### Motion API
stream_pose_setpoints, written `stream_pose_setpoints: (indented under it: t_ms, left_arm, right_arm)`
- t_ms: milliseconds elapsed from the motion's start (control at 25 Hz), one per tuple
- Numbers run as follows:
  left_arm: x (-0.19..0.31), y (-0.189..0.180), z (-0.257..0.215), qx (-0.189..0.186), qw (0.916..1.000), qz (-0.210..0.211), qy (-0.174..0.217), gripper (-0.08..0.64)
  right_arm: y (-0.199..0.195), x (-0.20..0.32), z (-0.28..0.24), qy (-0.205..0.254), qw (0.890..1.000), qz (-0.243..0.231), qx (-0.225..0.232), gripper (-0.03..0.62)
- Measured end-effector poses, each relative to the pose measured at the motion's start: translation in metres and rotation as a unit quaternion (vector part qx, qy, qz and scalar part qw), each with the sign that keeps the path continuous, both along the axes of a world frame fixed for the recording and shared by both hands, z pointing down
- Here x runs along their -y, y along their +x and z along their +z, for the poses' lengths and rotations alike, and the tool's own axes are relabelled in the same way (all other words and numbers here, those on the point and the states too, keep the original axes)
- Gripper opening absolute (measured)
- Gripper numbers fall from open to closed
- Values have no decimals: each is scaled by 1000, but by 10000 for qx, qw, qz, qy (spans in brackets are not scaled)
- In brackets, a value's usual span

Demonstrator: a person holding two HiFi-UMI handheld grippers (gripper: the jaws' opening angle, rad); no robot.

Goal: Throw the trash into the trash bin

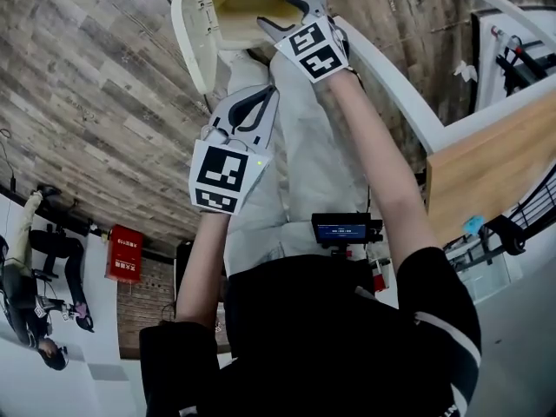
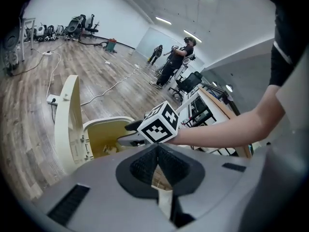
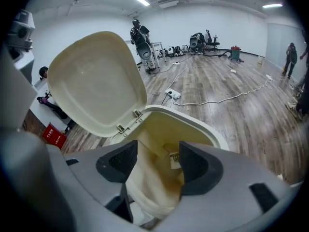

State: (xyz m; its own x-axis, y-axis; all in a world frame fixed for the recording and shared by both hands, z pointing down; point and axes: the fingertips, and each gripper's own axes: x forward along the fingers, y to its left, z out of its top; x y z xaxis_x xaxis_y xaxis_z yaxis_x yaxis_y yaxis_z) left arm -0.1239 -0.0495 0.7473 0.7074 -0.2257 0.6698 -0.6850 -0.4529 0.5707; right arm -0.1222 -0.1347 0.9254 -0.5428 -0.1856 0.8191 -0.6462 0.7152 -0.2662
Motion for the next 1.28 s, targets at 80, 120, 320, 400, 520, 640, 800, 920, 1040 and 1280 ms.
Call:
stream_pose_setpoints:
  t_ms: [80,120,320,400,520,640,800,920,1040,1280]
  left_arm:
    - [1,0,-3,-14,10000,-50,28,6]
    - [2,0,-4,0,10000,-66,60,6]
    - [4,-3,-47,-197,9990,-337,206,6]
    - [1,-8,-77,-352,9981,-449,225,6]
    - [7,-19,-118,-312,9971,-498,486,6]
    - [36,-28,-152,-169,9932,-504,1032,6]
    - [68,-38,-212,-145,9861,-695,1503,6]
    - [88,-36,-275,-51,9767,-666,2041,6]
    - [97,-35,-329,102,9646,-454,2596,6]
    - [97,-30,-415,-63,9361,-271,3506,6]
  right_arm:
    - [1,1,-4,33,10000,4,-38,252]
    - [3,4,-8,73,9999,-7,-71,252]
    - [-1,11,-67,348,9994,-2,-51,227]
    - [-3,4,-107,432,9990,-16,-79,93]
    - [-5,1,-171,671,9976,-124,-72,9]
    - [-5,13,-227,1026,9945,-215,81,-2]
    - [2,8,-315,1300,9908,-48,378,-2]
    - [8,9,-396,1544,9836,371,853,-2]
    - [10,19,-473,2164,9657,673,1268,-2]
    - [28,34,-599,3110,9301,878,1744,-2]
